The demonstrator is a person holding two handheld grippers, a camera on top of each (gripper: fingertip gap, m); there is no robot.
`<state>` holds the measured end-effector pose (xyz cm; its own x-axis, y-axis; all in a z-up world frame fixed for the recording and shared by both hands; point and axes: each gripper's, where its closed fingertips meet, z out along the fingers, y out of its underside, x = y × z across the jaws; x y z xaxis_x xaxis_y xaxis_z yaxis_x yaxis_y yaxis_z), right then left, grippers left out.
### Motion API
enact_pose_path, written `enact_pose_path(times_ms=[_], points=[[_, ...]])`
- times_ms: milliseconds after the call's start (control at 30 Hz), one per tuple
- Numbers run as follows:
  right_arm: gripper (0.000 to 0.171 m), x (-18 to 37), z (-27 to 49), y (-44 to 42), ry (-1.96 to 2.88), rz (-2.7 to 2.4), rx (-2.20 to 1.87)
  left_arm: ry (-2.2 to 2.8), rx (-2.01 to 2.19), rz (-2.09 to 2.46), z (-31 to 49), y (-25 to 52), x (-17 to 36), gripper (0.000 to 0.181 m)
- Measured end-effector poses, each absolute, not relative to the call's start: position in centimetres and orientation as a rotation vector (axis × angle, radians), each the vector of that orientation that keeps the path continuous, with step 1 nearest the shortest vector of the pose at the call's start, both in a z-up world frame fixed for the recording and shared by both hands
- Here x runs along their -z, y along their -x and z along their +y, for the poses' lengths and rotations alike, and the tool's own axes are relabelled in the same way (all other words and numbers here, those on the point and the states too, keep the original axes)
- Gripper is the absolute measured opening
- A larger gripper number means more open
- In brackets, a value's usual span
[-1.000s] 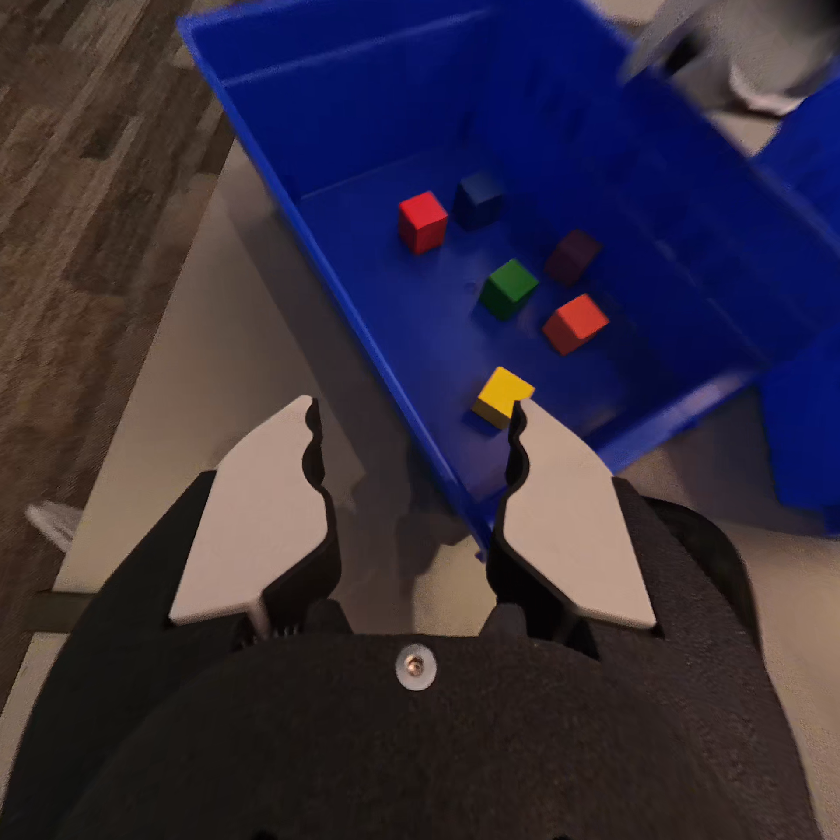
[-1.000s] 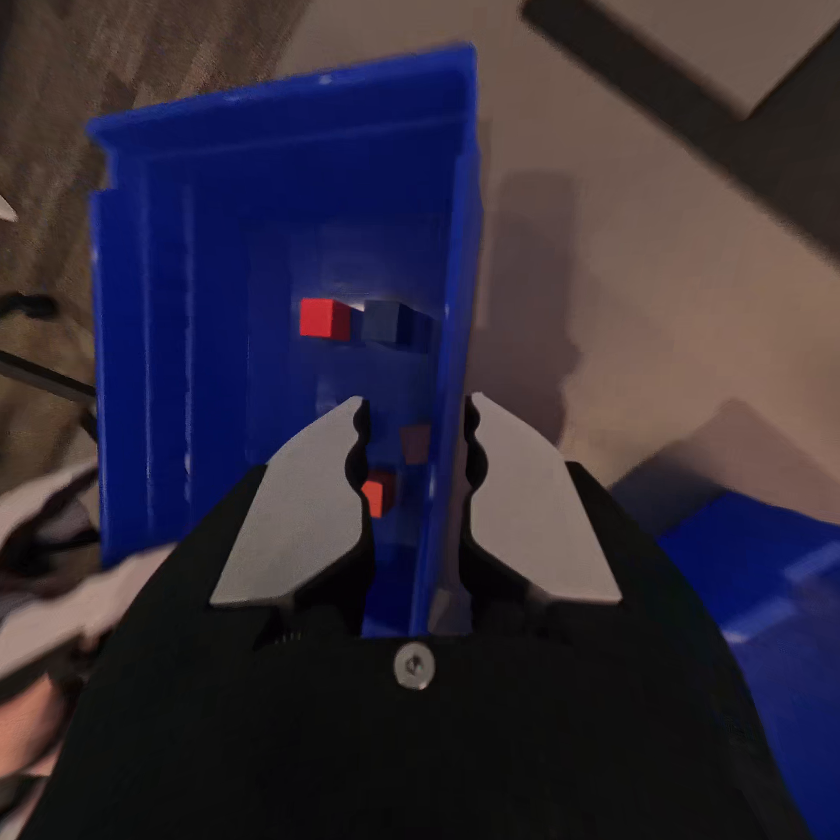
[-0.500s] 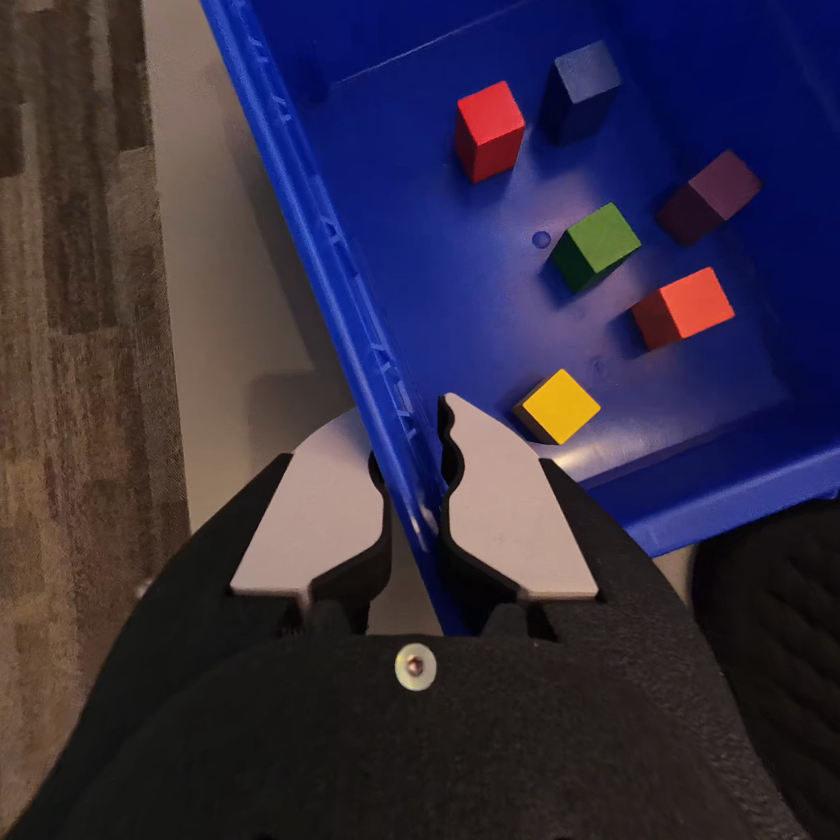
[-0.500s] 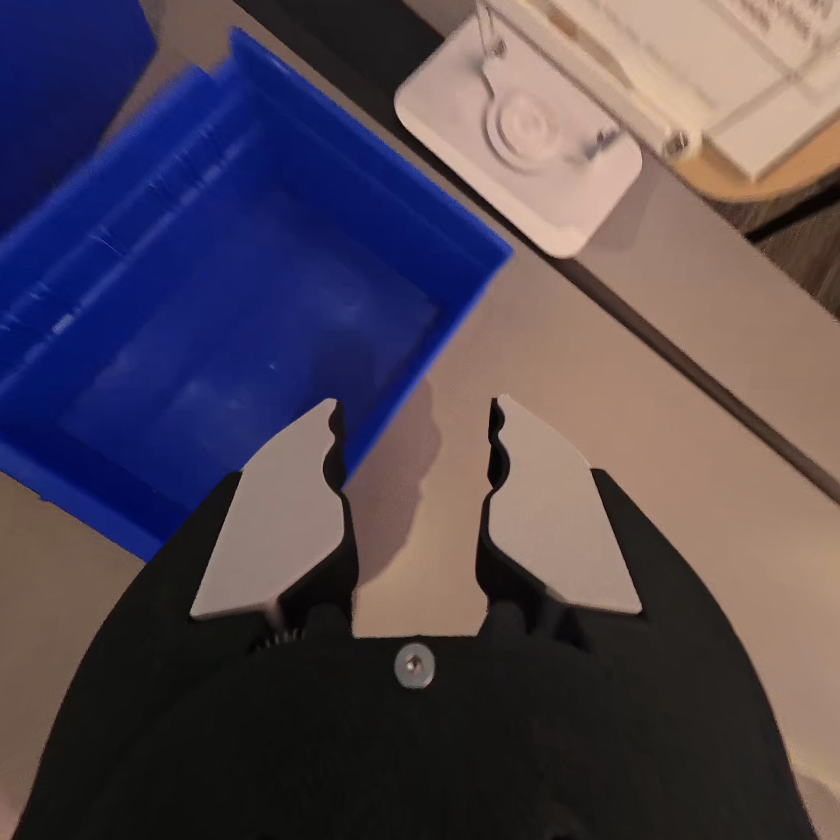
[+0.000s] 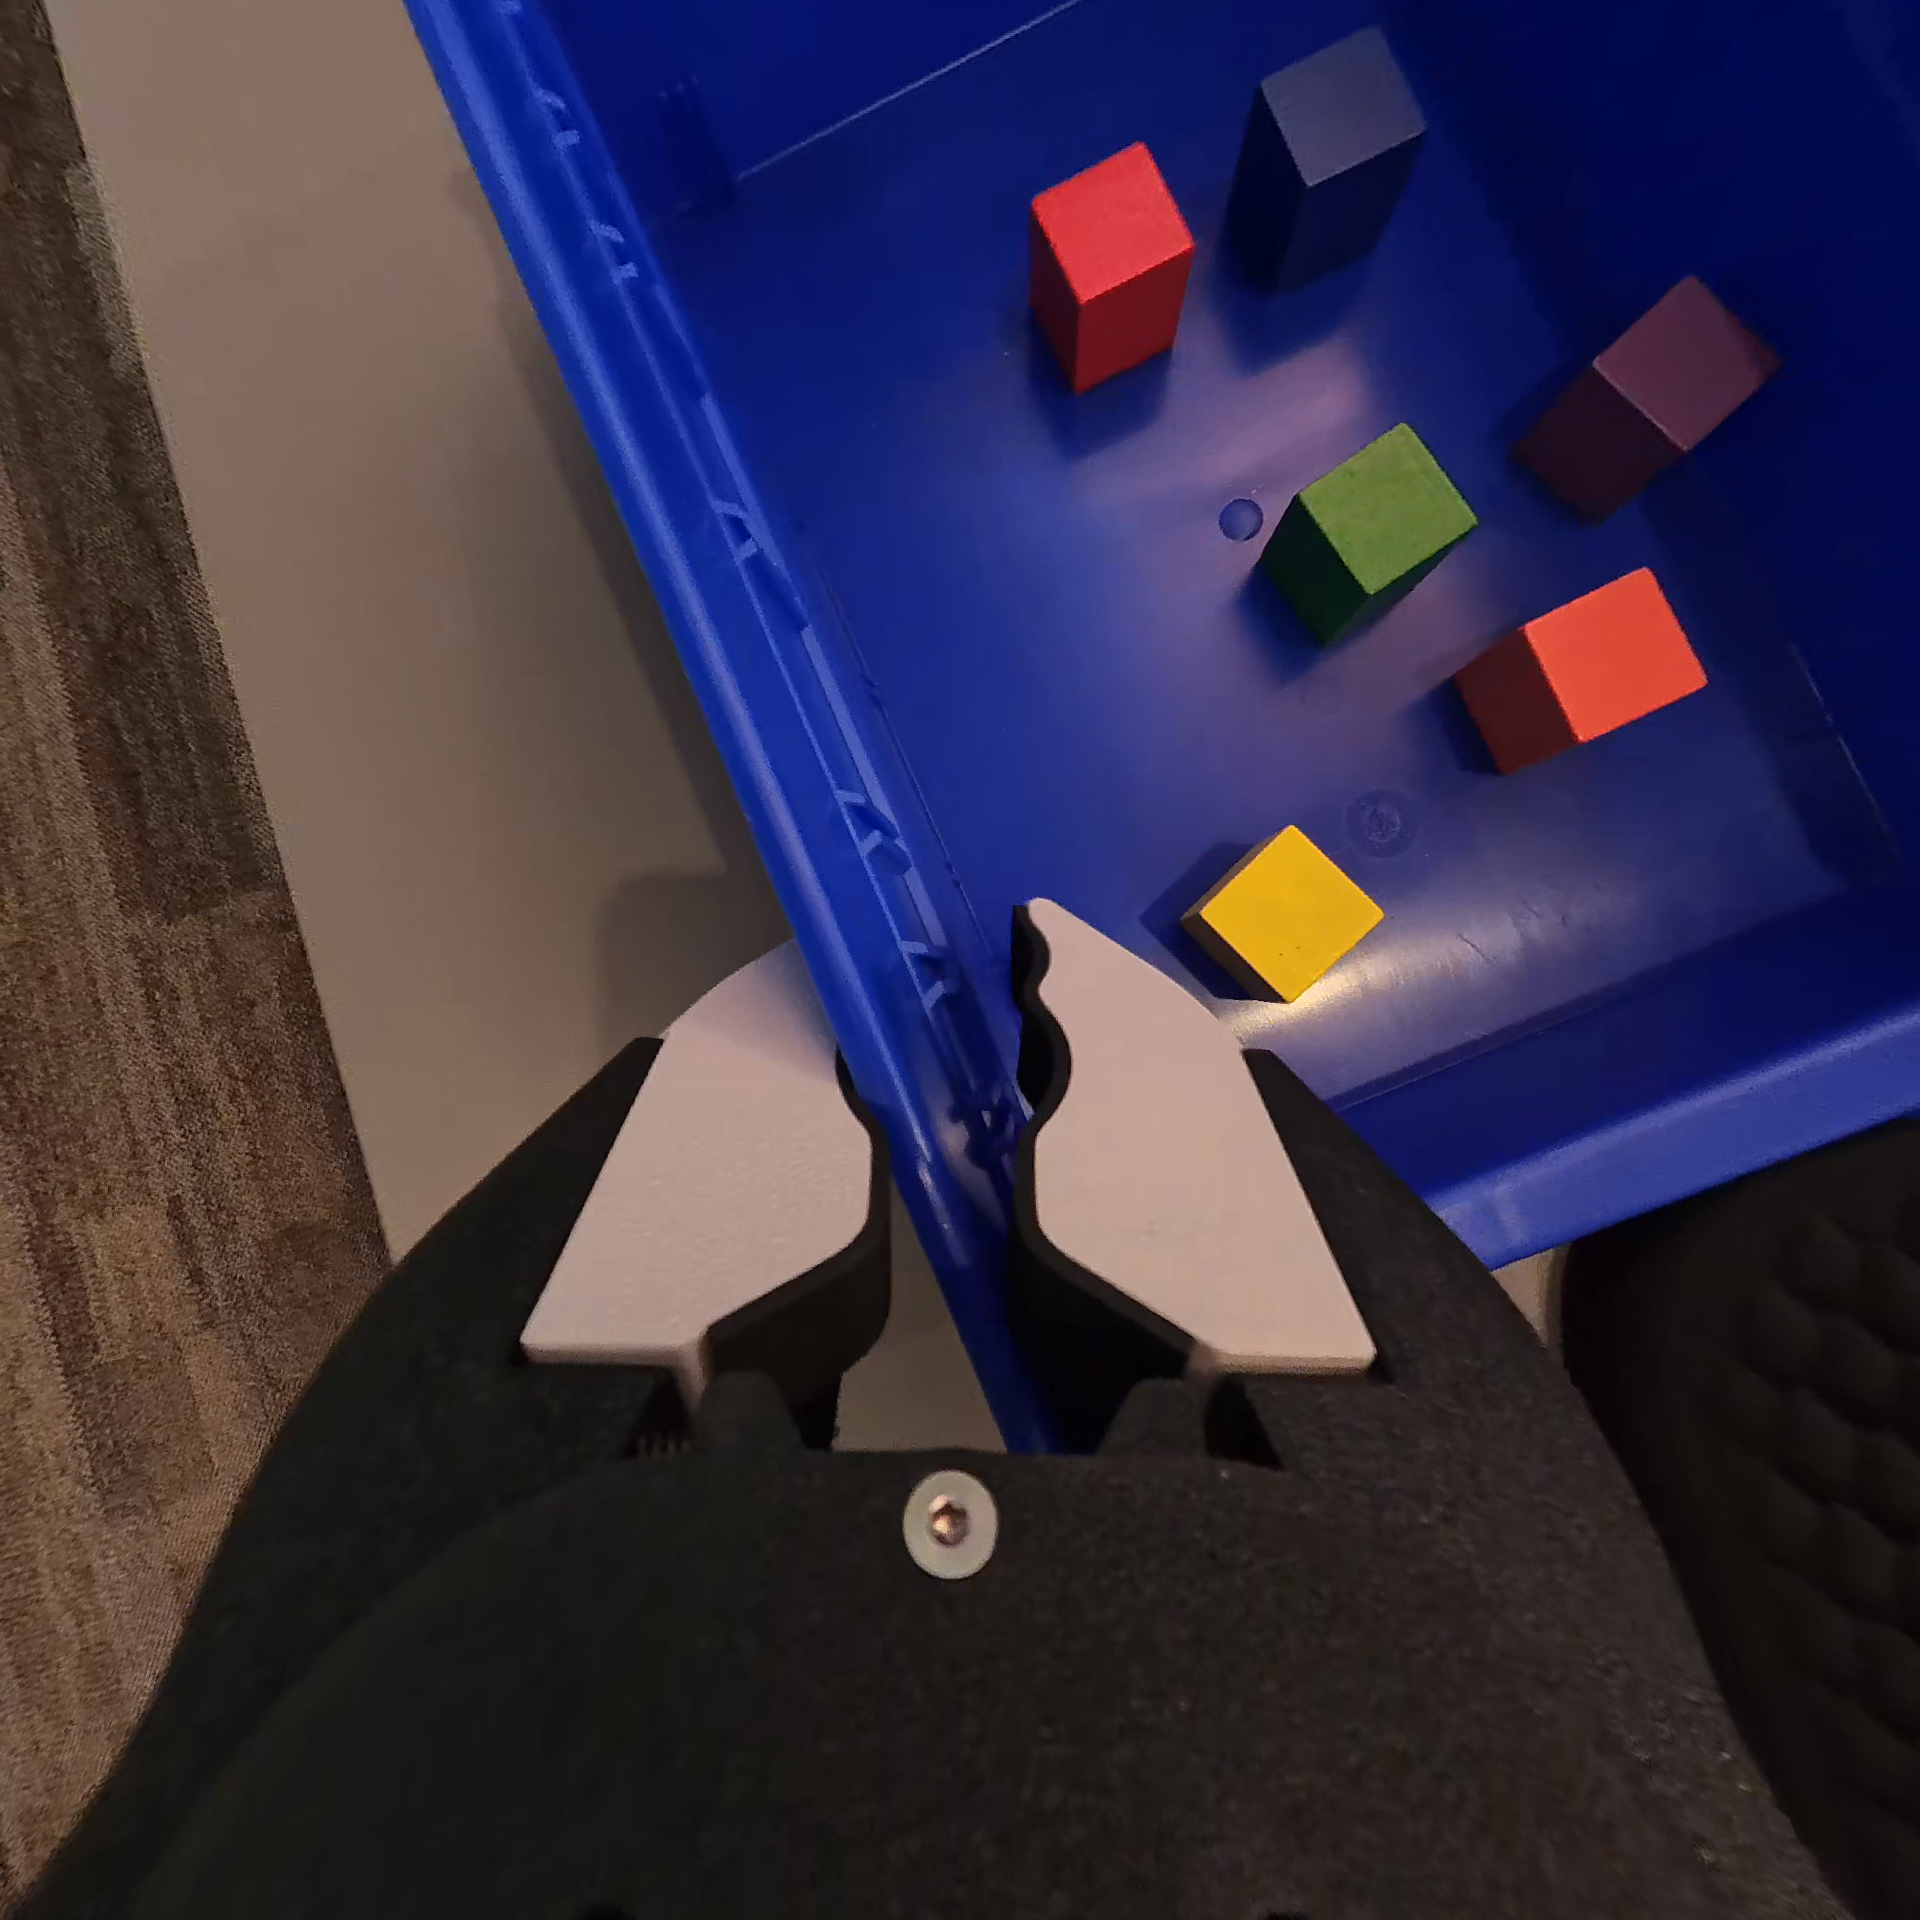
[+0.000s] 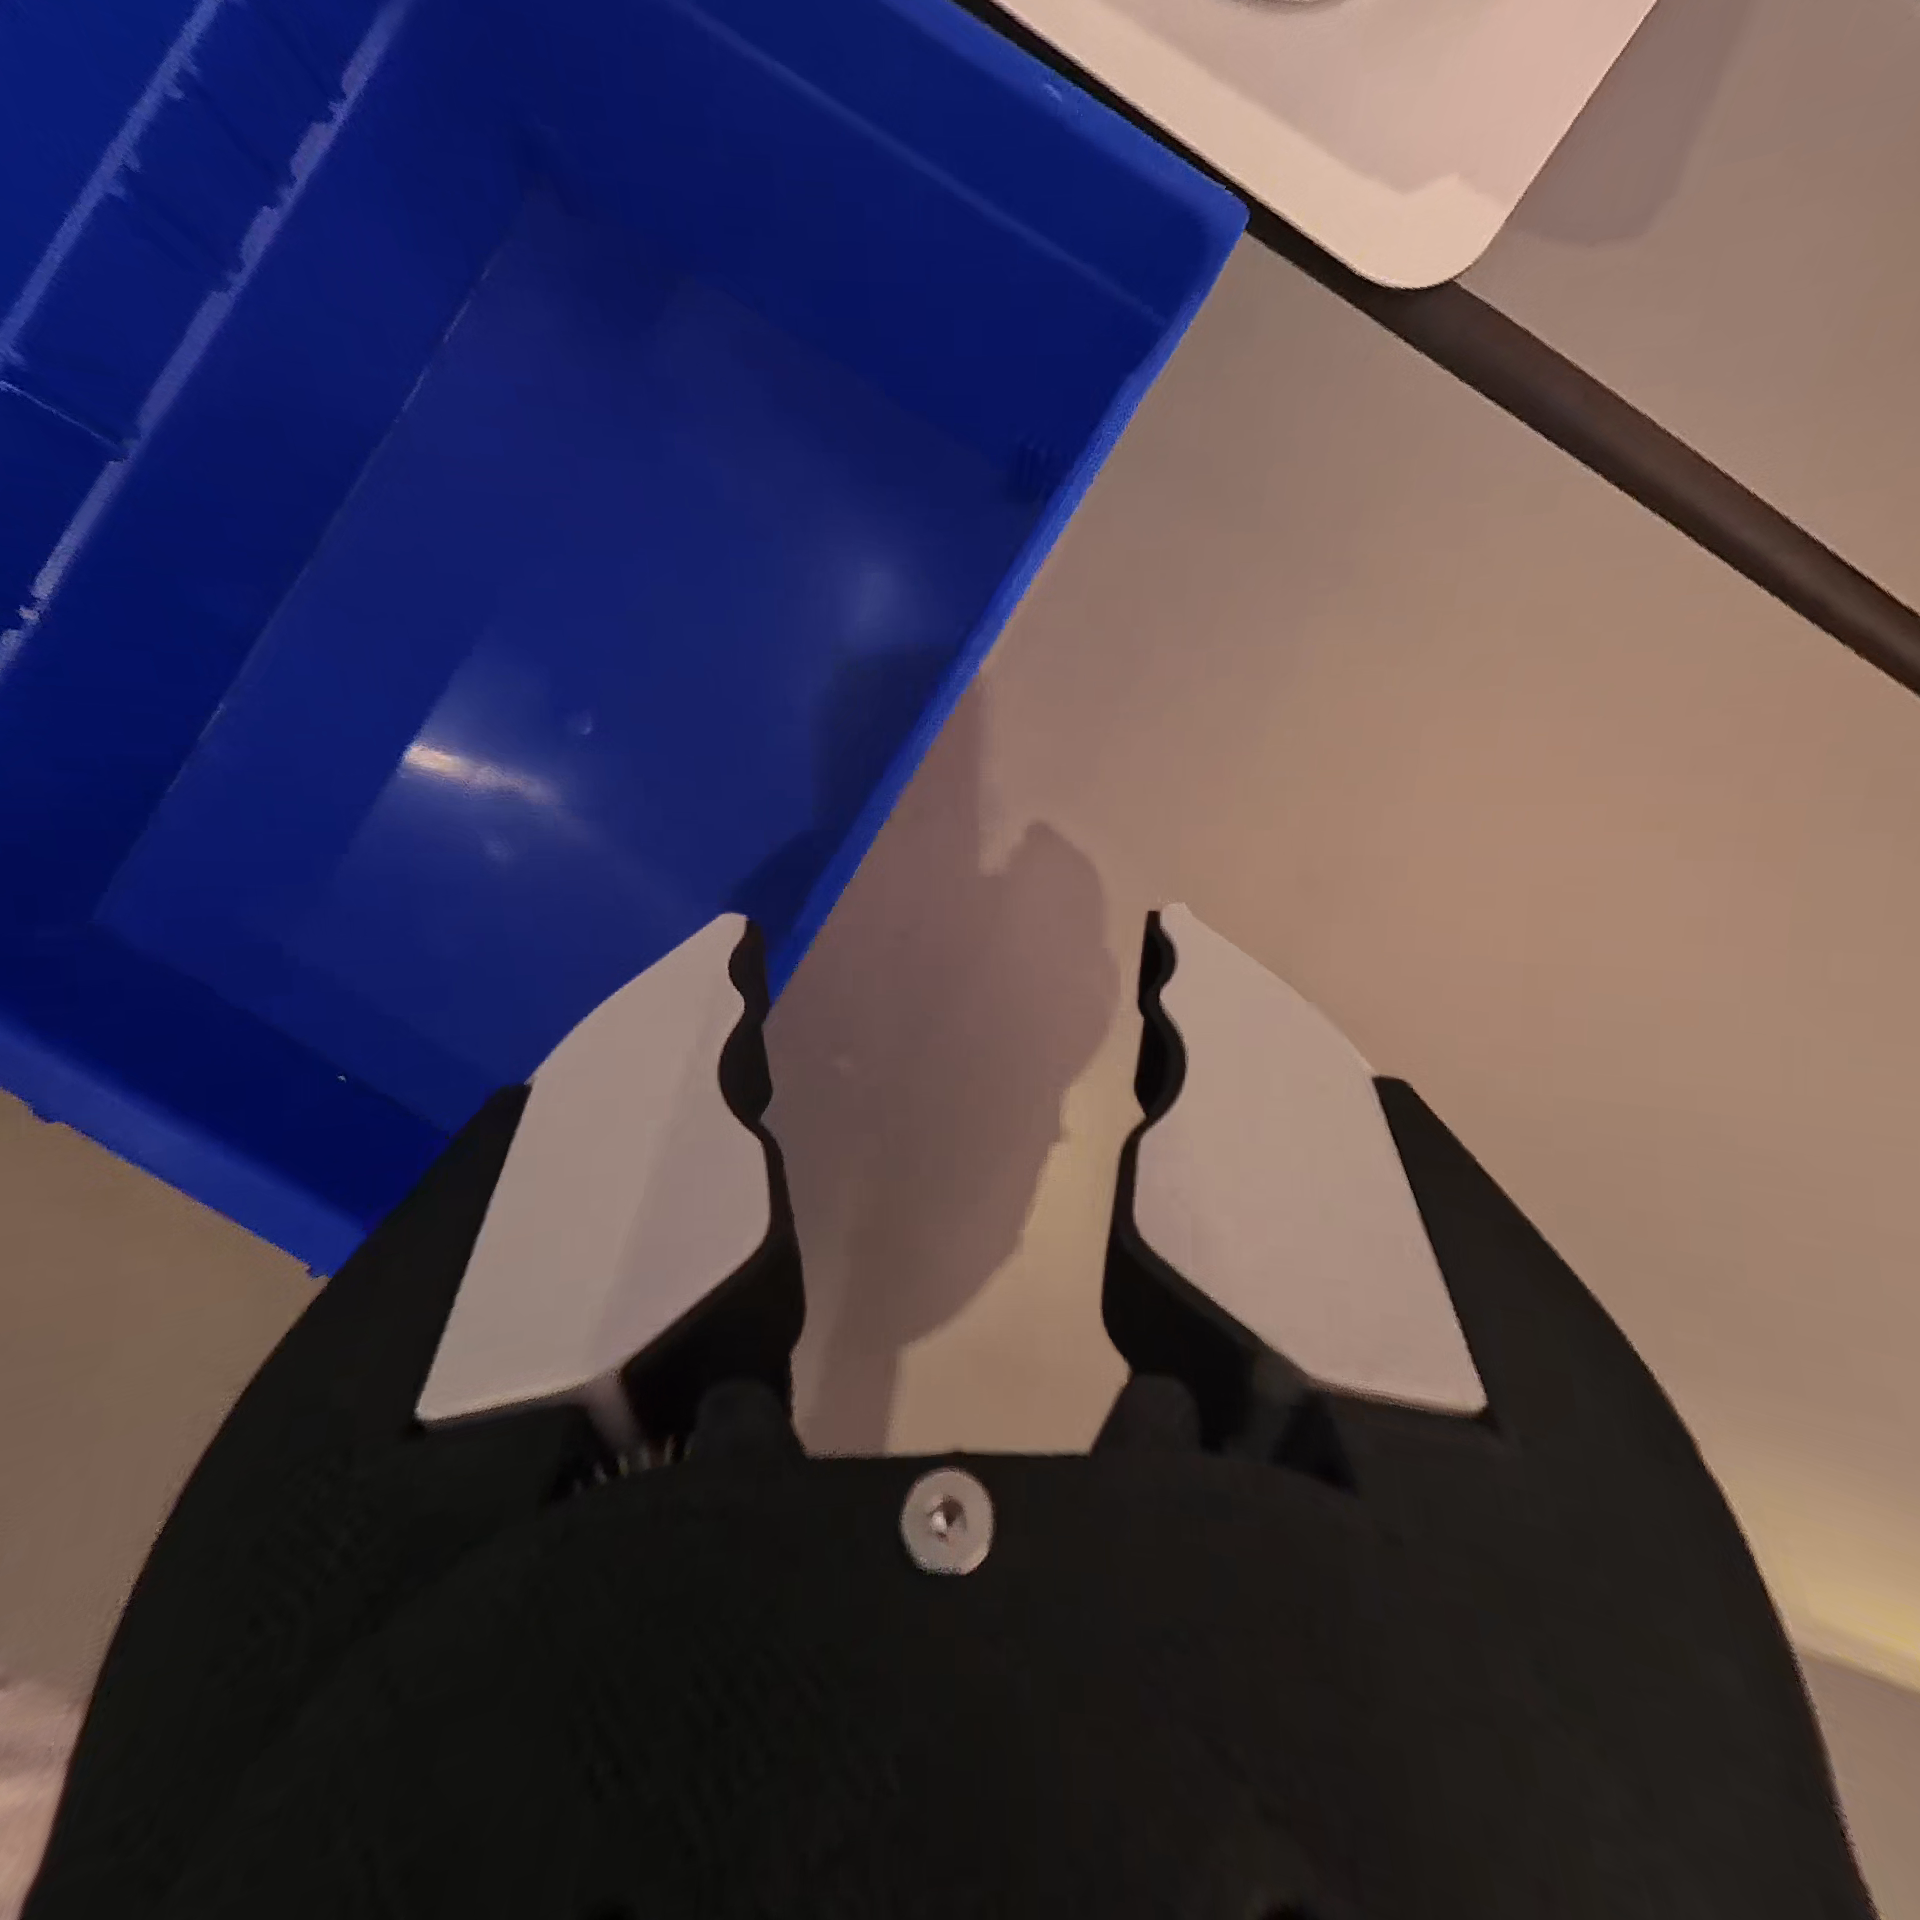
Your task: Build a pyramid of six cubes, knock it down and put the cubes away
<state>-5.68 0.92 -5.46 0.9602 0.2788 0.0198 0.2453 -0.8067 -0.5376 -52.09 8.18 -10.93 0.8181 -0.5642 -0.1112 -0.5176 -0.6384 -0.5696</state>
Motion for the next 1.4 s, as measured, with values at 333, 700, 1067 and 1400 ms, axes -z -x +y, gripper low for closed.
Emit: enact_pose_path(times_ms=[333, 700, 1067, 1400], points=[[0.085, 8.6, 2.3, 7.6, 2.672, -0.208, -0.127, 2.389, 0.200, 0.734, 8.5, 51.1, 10.9, 0.017], [0.024, 12.2, 1.1, 9.2, 2.867, -0.215, -0.232, 2.175, 0.274, 0.633, 7.7, 51.2, 5.8, 0.057], [0.008, 12.7, 1.0, 1.6, 2.990, -0.097, -0.257, 2.040, 0.269, 0.736, 2.5, 47.6, 0.8, 0.051], [0.008, 13.0, -3.9, -17.0, 2.948, 0.272, -0.221, 2.047, 0.266, 0.728, 2.7, 47.5, 0.8, 0.049]])
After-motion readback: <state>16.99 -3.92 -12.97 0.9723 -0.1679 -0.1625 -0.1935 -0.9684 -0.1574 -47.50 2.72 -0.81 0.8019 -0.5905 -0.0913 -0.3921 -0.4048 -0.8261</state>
